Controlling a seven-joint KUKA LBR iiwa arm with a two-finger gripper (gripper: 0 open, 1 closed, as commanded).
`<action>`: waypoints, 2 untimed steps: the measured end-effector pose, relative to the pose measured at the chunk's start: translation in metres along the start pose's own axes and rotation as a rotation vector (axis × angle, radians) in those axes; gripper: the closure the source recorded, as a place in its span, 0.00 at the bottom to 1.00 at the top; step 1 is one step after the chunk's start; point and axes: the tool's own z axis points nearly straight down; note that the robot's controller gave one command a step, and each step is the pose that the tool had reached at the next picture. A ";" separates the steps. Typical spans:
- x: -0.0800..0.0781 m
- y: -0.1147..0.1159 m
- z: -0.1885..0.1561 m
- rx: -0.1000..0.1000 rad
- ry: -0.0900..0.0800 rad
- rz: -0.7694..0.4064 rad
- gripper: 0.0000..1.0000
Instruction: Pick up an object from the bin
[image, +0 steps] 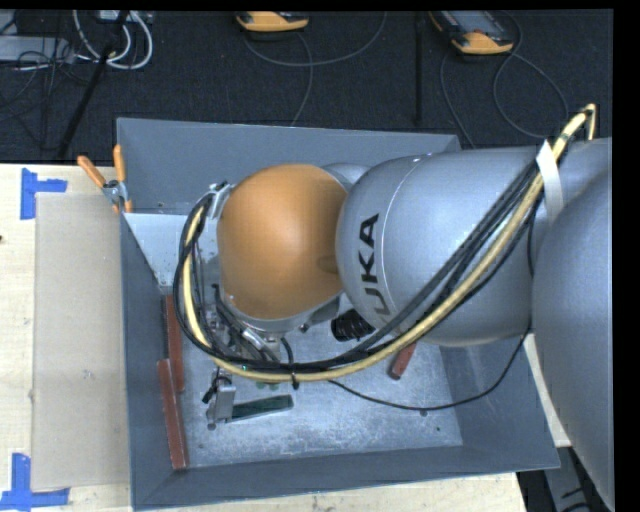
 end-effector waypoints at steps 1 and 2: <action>0.010 -0.071 0.147 0.001 -0.003 -0.221 0.00; 0.009 -0.086 0.112 -0.002 -0.011 -0.155 0.00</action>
Offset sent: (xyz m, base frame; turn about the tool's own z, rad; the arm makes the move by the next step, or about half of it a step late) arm -0.0103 -0.0690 -0.1425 -0.2243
